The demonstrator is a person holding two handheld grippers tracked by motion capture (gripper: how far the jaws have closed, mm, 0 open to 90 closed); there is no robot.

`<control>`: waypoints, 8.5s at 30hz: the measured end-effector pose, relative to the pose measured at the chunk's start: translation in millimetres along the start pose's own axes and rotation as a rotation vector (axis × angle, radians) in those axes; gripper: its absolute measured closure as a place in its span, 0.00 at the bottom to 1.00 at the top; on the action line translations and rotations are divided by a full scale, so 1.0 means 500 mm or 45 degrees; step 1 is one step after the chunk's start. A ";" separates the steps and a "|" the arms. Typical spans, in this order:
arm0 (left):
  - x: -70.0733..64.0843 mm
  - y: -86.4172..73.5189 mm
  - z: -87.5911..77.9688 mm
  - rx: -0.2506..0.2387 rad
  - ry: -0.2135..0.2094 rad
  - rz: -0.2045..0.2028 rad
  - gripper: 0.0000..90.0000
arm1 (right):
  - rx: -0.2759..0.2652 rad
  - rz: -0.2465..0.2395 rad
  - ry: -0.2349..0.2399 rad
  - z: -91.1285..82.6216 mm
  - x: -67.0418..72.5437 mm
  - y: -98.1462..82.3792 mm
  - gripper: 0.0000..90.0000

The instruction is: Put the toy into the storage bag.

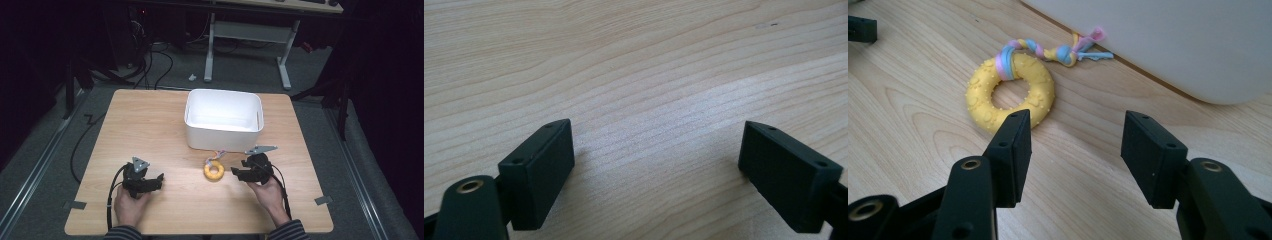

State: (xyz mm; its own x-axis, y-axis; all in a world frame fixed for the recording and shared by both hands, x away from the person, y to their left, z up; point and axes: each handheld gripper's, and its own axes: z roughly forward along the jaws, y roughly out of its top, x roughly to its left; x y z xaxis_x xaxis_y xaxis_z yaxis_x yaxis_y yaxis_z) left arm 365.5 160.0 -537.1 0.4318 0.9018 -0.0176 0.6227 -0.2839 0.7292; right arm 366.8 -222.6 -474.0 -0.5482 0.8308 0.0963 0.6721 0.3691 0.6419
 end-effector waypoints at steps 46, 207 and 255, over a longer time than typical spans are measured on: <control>0.000 0.000 0.000 0.000 0.000 0.000 0.17 | 0.198 -0.025 0.044 0.113 0.039 0.076 0.56; 0.001 0.001 0.001 0.000 0.002 -0.002 0.17 | -0.054 -0.145 -0.130 -0.204 -0.027 0.194 0.76; 0.001 0.001 0.001 0.001 0.001 -0.001 0.17 | -0.015 0.040 -0.195 -0.072 -0.082 0.324 0.76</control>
State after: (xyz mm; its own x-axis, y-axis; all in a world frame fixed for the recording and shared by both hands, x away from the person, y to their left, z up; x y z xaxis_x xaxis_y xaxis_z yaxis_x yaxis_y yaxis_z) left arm 366.4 160.0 -537.0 0.4307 0.9023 -0.0176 0.6233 -0.2833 0.7289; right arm 480.3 -212.0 -346.3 -0.4439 0.8961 -0.0005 0.6815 0.3380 0.6491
